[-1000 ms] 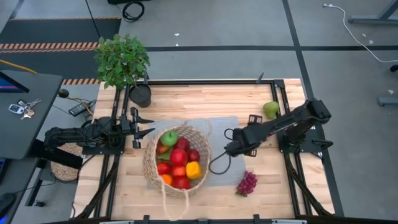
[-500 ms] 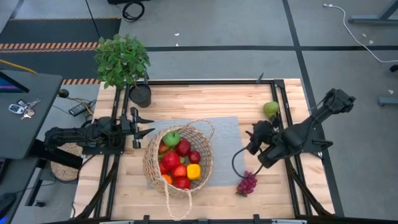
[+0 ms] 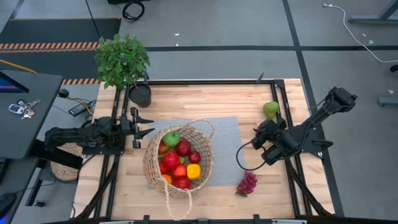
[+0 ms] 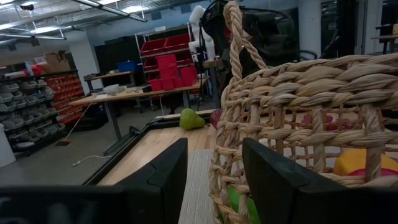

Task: Build produce basket
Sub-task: Put the red apple into the brown basket

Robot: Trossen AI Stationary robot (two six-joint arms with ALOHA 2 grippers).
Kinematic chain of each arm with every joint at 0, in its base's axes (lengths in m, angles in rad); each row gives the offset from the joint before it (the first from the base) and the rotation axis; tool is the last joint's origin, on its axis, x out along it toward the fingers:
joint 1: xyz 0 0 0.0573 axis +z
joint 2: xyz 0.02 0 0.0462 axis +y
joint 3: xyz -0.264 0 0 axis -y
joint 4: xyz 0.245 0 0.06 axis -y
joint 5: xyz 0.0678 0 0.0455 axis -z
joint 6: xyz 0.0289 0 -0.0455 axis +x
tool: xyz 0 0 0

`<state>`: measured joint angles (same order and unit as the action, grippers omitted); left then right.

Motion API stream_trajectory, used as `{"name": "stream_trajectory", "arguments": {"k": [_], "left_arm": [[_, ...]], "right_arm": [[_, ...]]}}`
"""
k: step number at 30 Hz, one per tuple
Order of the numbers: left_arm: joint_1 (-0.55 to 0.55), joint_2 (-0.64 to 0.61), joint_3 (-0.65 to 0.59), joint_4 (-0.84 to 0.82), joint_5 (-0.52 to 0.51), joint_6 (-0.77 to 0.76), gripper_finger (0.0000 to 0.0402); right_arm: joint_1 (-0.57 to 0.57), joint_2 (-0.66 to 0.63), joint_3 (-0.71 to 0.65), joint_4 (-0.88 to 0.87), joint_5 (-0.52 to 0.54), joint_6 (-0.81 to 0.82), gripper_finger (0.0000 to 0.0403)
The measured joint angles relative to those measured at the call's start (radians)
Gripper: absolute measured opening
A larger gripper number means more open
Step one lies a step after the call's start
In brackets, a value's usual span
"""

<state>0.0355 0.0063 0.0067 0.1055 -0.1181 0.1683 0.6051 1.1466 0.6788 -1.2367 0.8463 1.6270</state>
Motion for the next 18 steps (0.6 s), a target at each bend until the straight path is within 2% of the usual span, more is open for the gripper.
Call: {"name": "stream_trajectory", "arguments": {"k": [4,7,14,18], "left_arm": [[0.0,0.0,0.0,0.0,0.0,0.0,0.016],[0.0,0.0,0.0,0.0,0.0,0.0,0.016],[0.0,0.0,0.0,0.0,0.0,0.0,0.016],[0.0,0.0,0.0,0.0,0.0,0.0,0.016]], "right_arm": [[-0.023,-0.004,-0.007,-0.097,-0.01,0.015,0.0227],[-0.043,-0.004,-0.007,-0.1,-0.027,0.022,0.0252],[-0.088,-0.002,-0.074,0.093,-0.048,0.031,0.0344],[-0.133,-0.002,-0.112,0.094,-0.081,0.082,0.0386]]}}
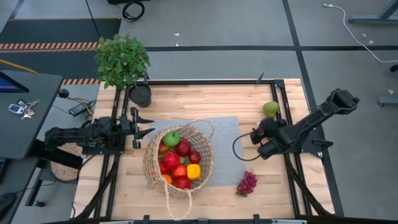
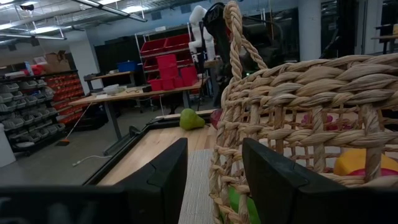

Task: Build produce basket
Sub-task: Put the red apple into the brown basket

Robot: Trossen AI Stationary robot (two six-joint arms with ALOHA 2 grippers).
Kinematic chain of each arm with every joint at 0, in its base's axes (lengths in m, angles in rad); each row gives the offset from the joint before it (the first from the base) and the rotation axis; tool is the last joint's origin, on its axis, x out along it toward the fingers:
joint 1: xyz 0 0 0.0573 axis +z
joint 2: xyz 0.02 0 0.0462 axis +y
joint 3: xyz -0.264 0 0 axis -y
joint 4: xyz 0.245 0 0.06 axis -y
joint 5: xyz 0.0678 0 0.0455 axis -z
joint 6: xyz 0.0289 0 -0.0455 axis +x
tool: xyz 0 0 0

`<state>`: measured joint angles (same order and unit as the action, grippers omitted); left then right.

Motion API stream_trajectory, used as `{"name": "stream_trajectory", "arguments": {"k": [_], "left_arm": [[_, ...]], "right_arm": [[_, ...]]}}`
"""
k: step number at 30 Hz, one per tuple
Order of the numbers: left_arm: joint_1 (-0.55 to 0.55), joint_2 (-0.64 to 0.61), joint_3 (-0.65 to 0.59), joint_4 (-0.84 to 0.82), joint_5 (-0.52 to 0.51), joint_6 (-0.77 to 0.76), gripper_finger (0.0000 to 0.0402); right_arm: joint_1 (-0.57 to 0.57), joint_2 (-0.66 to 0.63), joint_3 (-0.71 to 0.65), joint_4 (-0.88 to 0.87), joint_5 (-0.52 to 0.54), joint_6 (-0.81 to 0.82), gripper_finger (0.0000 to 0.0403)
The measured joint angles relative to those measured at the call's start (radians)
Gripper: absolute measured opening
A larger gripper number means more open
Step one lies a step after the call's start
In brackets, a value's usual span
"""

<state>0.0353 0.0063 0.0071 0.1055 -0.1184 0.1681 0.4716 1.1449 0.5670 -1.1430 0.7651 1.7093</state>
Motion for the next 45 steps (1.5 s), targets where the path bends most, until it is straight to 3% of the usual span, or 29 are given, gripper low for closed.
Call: {"name": "stream_trajectory", "arguments": {"k": [11,21,28,34,37,40,45], "left_arm": [[0.0,0.0,0.0,0.0,0.0,0.0,0.016],[0.0,0.0,0.0,0.0,0.0,0.0,0.016],[0.0,0.0,0.0,0.0,0.0,0.0,0.016],[0.0,0.0,0.0,0.0,0.0,0.0,0.016],[0.0,0.0,0.0,0.0,0.0,0.0,0.016],[0.0,0.0,0.0,0.0,0.0,0.0,0.016],[0.0,0.0,0.0,0.0,0.0,0.0,0.016]], "right_arm": [[-0.089,0.017,0.001,0.006,-0.008,0.038,0.0376],[-0.181,0.165,0.001,0.067,-0.058,-0.122,0.0357],[-0.21,0.174,0.001,0.335,-0.04,-0.323,0.0357],[-0.212,0.165,0.03,0.653,-0.028,-0.676,0.0357],[-0.201,0.137,0.079,0.584,-0.029,-0.66,0.0357],[-0.186,0.123,0.132,0.455,-0.053,-0.525,0.0357],[-0.178,0.179,0.211,0.279,-0.138,-0.402,0.0353]]}}
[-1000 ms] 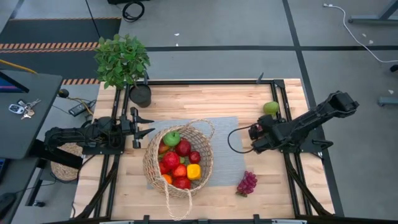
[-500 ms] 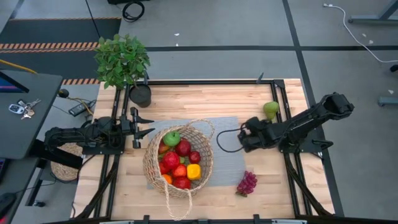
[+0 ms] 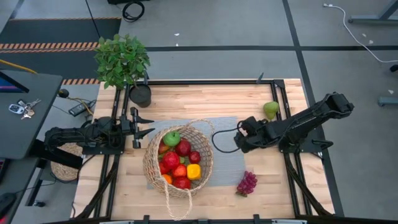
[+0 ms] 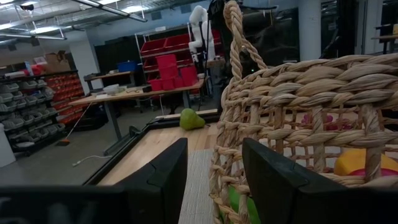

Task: Build produce basket
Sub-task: Put the red apple into the brown basket

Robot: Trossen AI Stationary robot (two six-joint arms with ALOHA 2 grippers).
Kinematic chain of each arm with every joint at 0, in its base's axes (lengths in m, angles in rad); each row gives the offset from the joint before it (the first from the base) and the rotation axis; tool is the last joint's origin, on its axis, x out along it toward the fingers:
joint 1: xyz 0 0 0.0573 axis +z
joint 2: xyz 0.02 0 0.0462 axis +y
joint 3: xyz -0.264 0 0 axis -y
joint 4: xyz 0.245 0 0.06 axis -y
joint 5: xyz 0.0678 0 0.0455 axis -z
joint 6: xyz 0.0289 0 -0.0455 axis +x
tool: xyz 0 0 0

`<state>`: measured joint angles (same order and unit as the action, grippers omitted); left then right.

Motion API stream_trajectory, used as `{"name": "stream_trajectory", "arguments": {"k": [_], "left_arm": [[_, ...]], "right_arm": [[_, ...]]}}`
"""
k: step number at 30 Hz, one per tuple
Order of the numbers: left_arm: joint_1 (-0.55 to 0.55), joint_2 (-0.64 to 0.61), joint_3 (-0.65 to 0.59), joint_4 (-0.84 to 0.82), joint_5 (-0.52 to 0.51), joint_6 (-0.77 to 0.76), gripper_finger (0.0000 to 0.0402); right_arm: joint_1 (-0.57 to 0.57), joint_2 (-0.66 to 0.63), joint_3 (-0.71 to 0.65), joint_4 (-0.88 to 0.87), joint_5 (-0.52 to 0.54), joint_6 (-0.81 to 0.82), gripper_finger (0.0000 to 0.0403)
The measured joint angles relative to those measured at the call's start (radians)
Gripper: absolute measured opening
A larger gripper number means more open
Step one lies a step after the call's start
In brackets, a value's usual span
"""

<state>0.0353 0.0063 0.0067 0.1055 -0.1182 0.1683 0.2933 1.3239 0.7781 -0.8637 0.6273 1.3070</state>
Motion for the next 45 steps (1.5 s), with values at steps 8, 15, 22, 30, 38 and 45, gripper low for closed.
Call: {"name": "stream_trajectory", "arguments": {"k": [8,15,22,30,38,45], "left_arm": [[0.0,0.0,0.0,0.0,0.0,0.0,0.016],[0.0,0.0,0.0,0.0,0.0,0.0,0.016],[0.0,0.0,0.0,0.0,0.0,0.0,0.016],[0.0,0.0,0.0,0.0,0.0,0.0,0.016],[0.0,0.0,0.0,0.0,0.0,0.0,0.016],[0.0,0.0,0.0,0.0,0.0,0.0,0.016]], "right_arm": [[0.071,0.08,0.167,-0.407,0.0,0.059,0.0348],[0.027,0.003,0.168,-0.526,-0.143,-0.186,0.0348],[-0.036,-0.032,0.168,-0.523,-0.352,-0.633,0.0348],[-0.041,-0.022,0.168,-0.533,-0.438,-1.016,0.0349],[-0.042,0.092,0.124,-0.561,-0.438,-1.145,0.0349],[-0.042,0.188,0.105,-0.569,-0.383,-1.244,0.0349]]}}
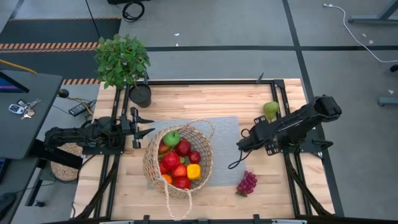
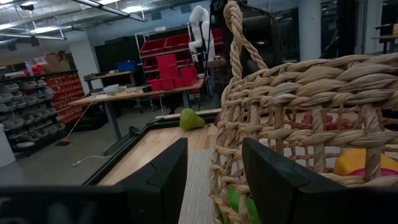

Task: Build produce basket
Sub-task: Put the red apple into the brown basket

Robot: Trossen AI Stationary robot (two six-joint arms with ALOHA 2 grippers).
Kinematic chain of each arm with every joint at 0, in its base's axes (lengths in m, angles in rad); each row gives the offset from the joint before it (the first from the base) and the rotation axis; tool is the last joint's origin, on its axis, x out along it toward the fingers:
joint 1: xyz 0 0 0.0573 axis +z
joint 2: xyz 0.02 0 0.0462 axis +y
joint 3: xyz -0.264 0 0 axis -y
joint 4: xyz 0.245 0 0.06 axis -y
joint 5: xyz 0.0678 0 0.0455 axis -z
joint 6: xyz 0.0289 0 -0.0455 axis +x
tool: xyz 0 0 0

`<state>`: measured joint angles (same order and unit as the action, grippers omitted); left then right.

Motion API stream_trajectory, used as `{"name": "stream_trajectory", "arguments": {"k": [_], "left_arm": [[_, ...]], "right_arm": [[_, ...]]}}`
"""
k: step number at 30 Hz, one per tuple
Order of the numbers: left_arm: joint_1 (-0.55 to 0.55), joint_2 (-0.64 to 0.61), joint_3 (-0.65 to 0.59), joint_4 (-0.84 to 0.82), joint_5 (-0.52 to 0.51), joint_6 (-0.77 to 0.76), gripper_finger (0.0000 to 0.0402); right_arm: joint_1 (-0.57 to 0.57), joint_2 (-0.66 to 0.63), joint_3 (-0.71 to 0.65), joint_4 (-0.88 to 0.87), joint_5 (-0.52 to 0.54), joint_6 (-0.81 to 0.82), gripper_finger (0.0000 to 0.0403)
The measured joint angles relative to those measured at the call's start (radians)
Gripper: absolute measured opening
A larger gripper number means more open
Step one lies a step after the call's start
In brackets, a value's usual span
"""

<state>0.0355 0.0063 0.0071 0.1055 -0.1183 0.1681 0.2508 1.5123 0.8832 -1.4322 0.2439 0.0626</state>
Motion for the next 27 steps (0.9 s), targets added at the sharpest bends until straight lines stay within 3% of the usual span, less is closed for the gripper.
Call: {"name": "stream_trajectory", "arguments": {"k": [10,17,27], "left_arm": [[0.0,0.0,0.0,0.0,0.0,0.0,0.016],[0.0,0.0,0.0,0.0,0.0,0.0,0.016],[0.0,0.0,0.0,0.0,0.0,0.0,0.016]], "right_arm": [[0.0,0.113,-0.038,0.062,0.106,-0.085,0.0348],[0.001,0.121,-0.038,0.146,0.151,-0.133,0.0349],[-0.003,0.122,-0.038,0.165,0.146,-0.055,0.0358]]}}
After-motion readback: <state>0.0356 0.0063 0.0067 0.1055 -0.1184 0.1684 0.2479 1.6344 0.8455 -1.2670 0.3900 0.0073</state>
